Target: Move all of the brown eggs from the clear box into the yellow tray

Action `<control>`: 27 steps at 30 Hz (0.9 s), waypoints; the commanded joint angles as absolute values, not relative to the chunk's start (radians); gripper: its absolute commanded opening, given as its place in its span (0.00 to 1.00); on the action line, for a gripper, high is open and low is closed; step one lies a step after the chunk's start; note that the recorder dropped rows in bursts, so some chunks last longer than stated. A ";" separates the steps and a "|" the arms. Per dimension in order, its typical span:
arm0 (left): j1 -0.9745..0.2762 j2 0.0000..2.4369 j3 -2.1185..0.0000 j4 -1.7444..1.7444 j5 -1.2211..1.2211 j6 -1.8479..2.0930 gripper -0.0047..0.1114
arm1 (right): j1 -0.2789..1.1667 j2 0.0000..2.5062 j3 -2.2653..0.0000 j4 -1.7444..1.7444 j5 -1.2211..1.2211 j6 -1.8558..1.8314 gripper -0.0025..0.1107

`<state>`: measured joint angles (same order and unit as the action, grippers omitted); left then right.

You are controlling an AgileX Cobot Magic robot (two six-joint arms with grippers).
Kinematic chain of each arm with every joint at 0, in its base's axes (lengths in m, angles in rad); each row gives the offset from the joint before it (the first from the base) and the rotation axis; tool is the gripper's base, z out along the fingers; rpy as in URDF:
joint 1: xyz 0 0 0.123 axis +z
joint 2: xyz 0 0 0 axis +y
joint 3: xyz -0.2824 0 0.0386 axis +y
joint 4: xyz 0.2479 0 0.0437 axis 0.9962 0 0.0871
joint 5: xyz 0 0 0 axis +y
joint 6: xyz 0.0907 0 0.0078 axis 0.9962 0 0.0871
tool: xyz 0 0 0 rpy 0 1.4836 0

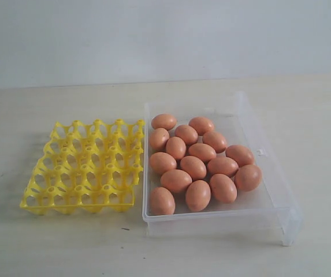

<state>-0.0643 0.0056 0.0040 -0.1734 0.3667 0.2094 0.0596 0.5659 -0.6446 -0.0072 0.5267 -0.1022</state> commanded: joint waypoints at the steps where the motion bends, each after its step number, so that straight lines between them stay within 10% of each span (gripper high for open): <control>1: -0.069 0.000 0.000 -0.171 0.361 0.209 0.04 | 0.180 0.812 -0.773 -0.006 0.569 -0.059 0.02; 11: -0.069 0.000 0.000 -0.171 0.361 0.209 0.04 | 0.371 1.492 -1.284 0.086 1.131 0.000 0.02; 27: -0.069 0.000 0.000 -0.171 0.361 0.209 0.04 | 0.465 1.720 -1.313 0.068 0.848 -0.135 0.22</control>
